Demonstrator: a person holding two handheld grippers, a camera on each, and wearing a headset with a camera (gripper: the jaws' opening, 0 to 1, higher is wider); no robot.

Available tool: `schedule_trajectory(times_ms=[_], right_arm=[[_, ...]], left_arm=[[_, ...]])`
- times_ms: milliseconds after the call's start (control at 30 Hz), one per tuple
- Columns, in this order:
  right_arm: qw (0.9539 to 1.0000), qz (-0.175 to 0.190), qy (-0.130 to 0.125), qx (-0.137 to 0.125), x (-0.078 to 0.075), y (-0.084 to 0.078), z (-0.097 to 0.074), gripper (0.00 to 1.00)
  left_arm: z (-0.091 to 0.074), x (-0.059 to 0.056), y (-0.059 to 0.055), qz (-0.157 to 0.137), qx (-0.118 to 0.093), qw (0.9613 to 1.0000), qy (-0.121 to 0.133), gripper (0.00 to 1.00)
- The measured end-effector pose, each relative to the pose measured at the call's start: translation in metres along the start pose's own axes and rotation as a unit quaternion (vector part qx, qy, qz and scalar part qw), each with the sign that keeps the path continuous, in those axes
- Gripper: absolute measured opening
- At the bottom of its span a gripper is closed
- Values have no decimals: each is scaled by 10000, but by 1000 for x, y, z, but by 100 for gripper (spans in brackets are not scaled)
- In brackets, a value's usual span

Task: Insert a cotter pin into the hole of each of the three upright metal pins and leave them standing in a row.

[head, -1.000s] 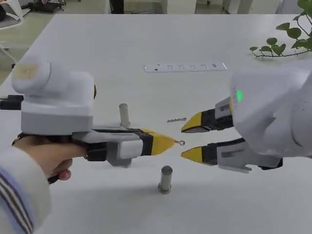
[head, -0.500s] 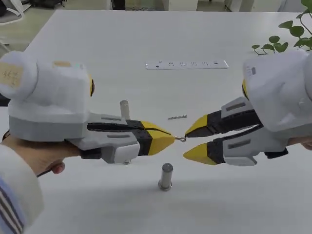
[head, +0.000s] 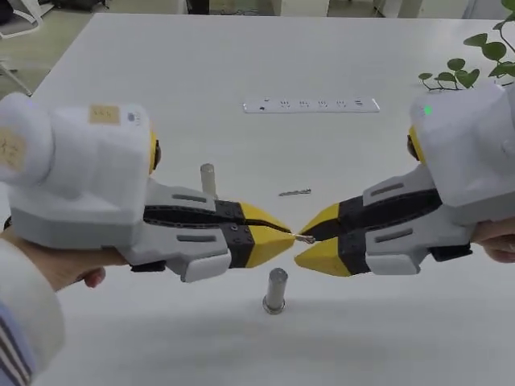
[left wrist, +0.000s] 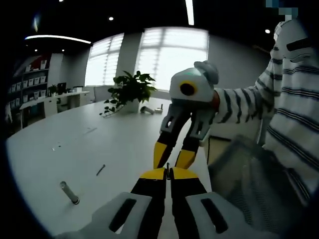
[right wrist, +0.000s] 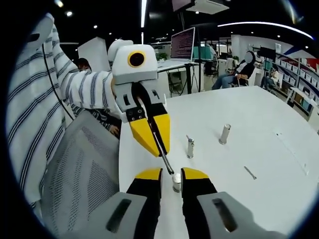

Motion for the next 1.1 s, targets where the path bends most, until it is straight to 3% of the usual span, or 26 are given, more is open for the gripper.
schedule_trajectory(times_ms=[300, 500, 1100], right_arm=[[9999, -100, 125, 16, 6, 1, 1, 0], [9997, -172, 139, 58, 7, 0, 1, 0], [9982, -375, 375, 281, 13, -3, 1, 0]], left_arm=[[4, -2, -2, 200, 50, 9997, -98, 0], [5, -2, -2, 188, 52, 9997, -127, 0], [7, -5, -12, 682, 359, 9968, -203, 0]])
Point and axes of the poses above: the centre of the closed fingertips' face, and the gripper's own axes: z roughly forward along the fingers, x roughly to its left, y roughly out of its top, the point moved 4 cm from there along -z, roughly backward along the fingers, and after that the axes turned 13 degrees about -z, right-handed, at the moved point
